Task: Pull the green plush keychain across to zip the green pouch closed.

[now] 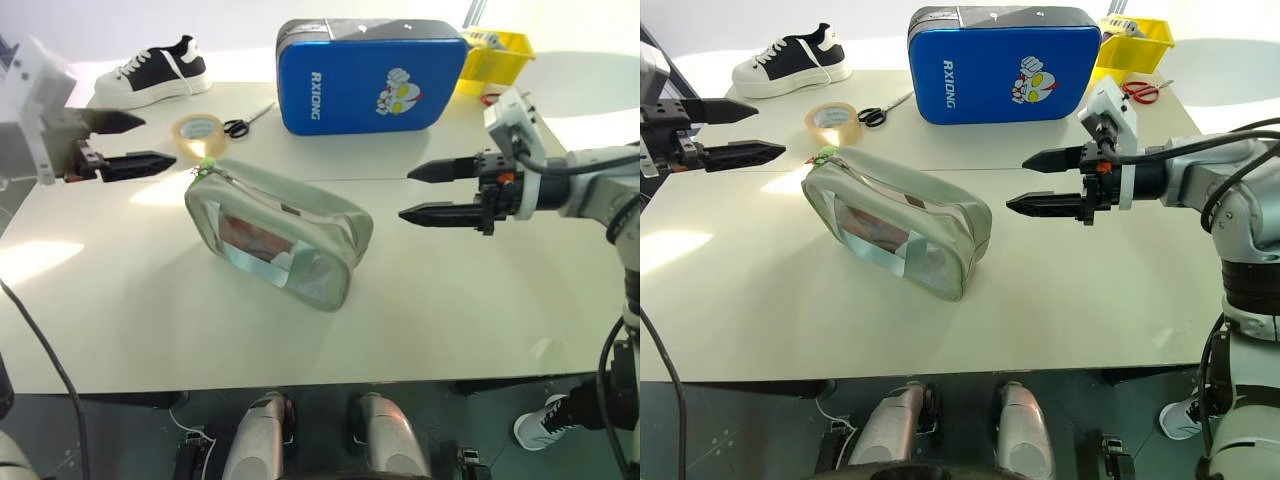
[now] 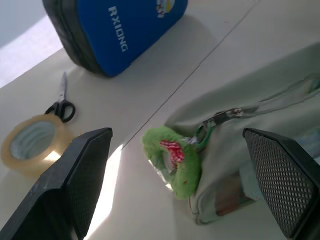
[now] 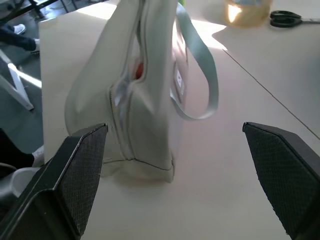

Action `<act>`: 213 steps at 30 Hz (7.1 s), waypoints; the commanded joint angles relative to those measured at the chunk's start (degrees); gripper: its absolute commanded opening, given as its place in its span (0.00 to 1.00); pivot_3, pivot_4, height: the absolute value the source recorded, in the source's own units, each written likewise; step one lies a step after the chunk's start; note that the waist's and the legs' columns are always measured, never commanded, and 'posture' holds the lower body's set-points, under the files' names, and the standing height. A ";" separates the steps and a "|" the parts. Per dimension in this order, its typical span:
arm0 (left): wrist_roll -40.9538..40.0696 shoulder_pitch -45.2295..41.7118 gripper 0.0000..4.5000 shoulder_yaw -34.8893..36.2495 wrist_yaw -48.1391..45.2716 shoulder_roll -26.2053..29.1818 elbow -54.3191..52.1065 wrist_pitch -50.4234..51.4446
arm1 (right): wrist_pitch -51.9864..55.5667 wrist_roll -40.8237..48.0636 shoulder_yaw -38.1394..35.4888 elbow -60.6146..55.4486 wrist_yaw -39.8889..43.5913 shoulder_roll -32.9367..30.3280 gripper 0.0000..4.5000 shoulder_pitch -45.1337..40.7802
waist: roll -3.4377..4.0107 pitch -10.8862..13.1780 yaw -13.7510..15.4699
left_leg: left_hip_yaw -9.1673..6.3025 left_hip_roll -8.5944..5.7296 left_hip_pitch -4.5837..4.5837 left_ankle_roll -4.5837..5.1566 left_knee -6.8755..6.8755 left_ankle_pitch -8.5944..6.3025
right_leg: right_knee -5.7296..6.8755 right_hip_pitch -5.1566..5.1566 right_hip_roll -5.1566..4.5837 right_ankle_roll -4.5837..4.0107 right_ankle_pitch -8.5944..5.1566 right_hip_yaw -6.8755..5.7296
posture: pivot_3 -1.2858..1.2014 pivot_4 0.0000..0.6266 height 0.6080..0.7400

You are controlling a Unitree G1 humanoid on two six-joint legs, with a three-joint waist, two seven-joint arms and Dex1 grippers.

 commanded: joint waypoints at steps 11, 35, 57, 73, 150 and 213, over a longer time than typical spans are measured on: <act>-2.94 -8.44 0.99 -2.66 -10.82 1.09 -5.44 -1.77 | 1.85 -1.52 9.77 -5.58 -10.51 17.46 1.00 -11.03 | 0.02 0.01 -0.01 | 0.01 0.04 0.11 -0.09 0.01 0.06 | 0.11 0.03 0.11 -0.01 -0.01 0.01 | 0.52 0.24 1.00; -4.41 -13.61 1.00 -4.38 -13.46 -2.08 -5.49 -0.03 | -51.89 -37.83 25.41 24.27 0.07 14.29 0.02 -20.30 | -0.01 0.02 -0.26 | 0.02 -0.04 0.29 -0.06 0.13 0.09 | 0.31 0.20 0.14 0.24 -0.16 0.03 | 0.52 0.24 1.00; -3.82 -11.91 1.00 -4.44 -9.66 -5.62 -5.87 -1.30 | -22.42 -31.67 17.20 19.25 1.98 24.12 0.02 -15.99 | -0.02 0.02 -0.45 | 0.04 0.03 0.62 -0.44 0.10 0.32 | 0.98 0.19 0.17 0.30 -0.19 0.15 | 0.52 0.24 1.00; -0.60 -10.40 1.00 -3.70 -7.35 -4.01 -3.59 -2.25 | -22.08 -30.24 14.74 14.22 2.42 19.79 0.70 -14.17 | -0.03 0.02 -0.16 | 0.03 -0.01 0.60 -0.32 0.11 0.25 | 0.94 0.21 0.15 0.30 -0.20 0.14 | 0.52 0.24 1.00; 8.69 -5.85 0.15 -7.36 7.93 -21.89 7.73 -8.55 | -26.23 -33.41 18.72 16.13 -4.02 28.32 0.00 -13.23 | -0.12 0.00 -0.50 | 0.03 0.01 0.57 -0.46 0.03 0.32 | 0.95 0.15 0.13 0.26 -0.18 0.06 | 0.52 0.24 1.00; 15.73 4.66 0.00 -7.97 5.50 -12.59 -1.93 -14.34 | -20.46 -25.11 3.95 60.04 -16.54 46.23 0.99 -39.41 | -0.07 0.04 -0.39 | -0.03 -0.02 0.44 -0.46 -0.08 0.27 | 0.85 0.05 0.05 0.20 -0.19 0.05 | 0.52 0.24 1.00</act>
